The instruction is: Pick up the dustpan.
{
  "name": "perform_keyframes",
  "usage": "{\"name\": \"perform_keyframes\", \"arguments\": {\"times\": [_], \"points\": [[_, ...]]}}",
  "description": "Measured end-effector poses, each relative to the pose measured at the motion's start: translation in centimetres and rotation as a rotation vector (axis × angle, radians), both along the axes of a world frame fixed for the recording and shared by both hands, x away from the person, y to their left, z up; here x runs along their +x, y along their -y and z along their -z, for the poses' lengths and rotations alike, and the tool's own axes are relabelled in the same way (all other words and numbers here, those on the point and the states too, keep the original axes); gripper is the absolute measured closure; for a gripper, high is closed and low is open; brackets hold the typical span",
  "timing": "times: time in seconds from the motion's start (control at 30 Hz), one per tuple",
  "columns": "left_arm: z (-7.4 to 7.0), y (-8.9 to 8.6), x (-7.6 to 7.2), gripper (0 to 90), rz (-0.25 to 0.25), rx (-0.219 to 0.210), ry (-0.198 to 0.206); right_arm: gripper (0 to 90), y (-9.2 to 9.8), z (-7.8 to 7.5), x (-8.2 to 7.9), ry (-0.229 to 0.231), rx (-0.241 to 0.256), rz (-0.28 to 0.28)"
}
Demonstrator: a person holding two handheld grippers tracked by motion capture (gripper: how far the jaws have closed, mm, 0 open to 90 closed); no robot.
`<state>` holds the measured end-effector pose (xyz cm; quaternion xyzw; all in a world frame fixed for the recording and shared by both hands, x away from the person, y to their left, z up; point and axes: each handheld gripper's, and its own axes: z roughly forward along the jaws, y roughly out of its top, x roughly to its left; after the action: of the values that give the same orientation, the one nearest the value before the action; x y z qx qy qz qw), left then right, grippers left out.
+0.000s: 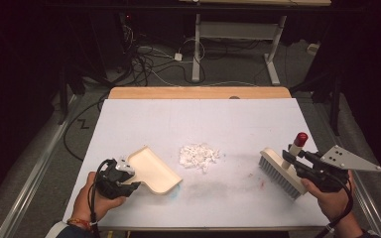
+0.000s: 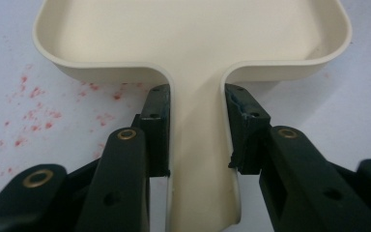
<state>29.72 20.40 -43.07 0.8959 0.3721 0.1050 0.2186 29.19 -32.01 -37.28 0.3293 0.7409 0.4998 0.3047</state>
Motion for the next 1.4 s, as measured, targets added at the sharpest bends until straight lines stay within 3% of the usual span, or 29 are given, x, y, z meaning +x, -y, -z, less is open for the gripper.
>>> {"name": "perform_keyframes", "arguments": {"times": [0.27, 0.5, 0.97, 1.2, 1.4], "points": [[0.3, 1.2, 0.0, 63.7, 0.050, 0.003, -0.002, 69.9, -0.3, 0.3, 0.3, -0.006, -0.006, 0.005], [0.5, 1.4, 0.2, 63.7, 0.057, 0.004, -0.003, 70.0, -0.6, 0.5, 1.0, -0.011, -0.005, 0.013], [0.7, 1.6, 0.7, 63.6, 0.081, 0.001, -0.005, 70.0, -1.2, 0.2, 4.0, -0.002, 0.003, 0.059], [0.7, 1.6, 0.7, 63.6, 0.076, -0.002, -0.011, 70.0, -1.8, 0.0, 5.0, 0.008, 0.029, 0.049], [0.8, 1.6, 0.6, 63.6, 0.074, -0.003, -0.011, 70.0, -2.8, -0.2, 6.5, 0.013, 0.020, 0.048]]}}
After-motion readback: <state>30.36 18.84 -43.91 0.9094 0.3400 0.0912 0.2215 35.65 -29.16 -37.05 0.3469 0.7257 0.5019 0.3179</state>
